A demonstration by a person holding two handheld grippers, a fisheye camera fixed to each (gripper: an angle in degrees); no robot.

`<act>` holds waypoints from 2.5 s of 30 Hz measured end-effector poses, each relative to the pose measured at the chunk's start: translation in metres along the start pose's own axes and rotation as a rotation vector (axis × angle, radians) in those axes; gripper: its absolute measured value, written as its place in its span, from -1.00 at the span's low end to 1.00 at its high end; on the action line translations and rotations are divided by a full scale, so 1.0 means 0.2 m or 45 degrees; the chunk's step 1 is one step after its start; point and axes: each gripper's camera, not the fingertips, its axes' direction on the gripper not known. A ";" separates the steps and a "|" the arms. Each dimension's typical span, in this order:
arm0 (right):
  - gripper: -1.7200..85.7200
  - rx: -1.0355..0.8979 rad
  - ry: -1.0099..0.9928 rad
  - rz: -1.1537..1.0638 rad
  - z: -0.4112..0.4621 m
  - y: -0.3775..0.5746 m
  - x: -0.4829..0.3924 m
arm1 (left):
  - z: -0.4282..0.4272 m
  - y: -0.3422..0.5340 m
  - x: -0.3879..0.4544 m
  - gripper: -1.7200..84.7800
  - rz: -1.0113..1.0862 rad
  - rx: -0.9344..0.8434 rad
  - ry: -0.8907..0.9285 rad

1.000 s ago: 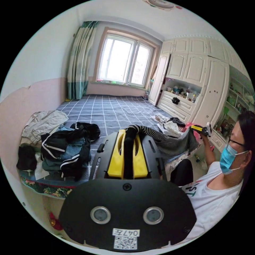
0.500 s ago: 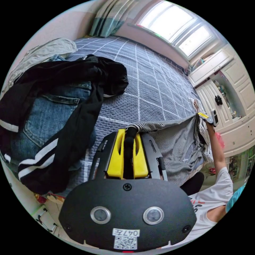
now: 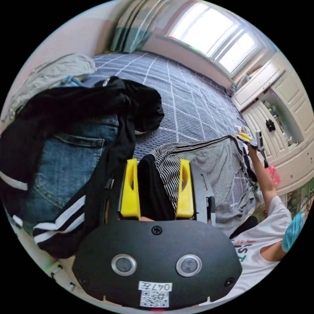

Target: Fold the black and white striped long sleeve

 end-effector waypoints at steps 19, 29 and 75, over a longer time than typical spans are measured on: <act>-0.95 0.496 -0.297 -0.199 -0.86 1.52 -0.39 | -0.19 1.02 0.49 -0.61 0.019 0.127 0.033; -0.96 0.499 -0.491 -0.134 -0.78 1.69 -0.24 | 0.23 1.09 0.55 -0.51 -0.174 -0.227 -0.272; -0.84 -0.092 -0.295 -0.397 -0.25 2.30 0.40 | -0.21 0.85 0.45 -0.70 -0.064 0.017 -0.171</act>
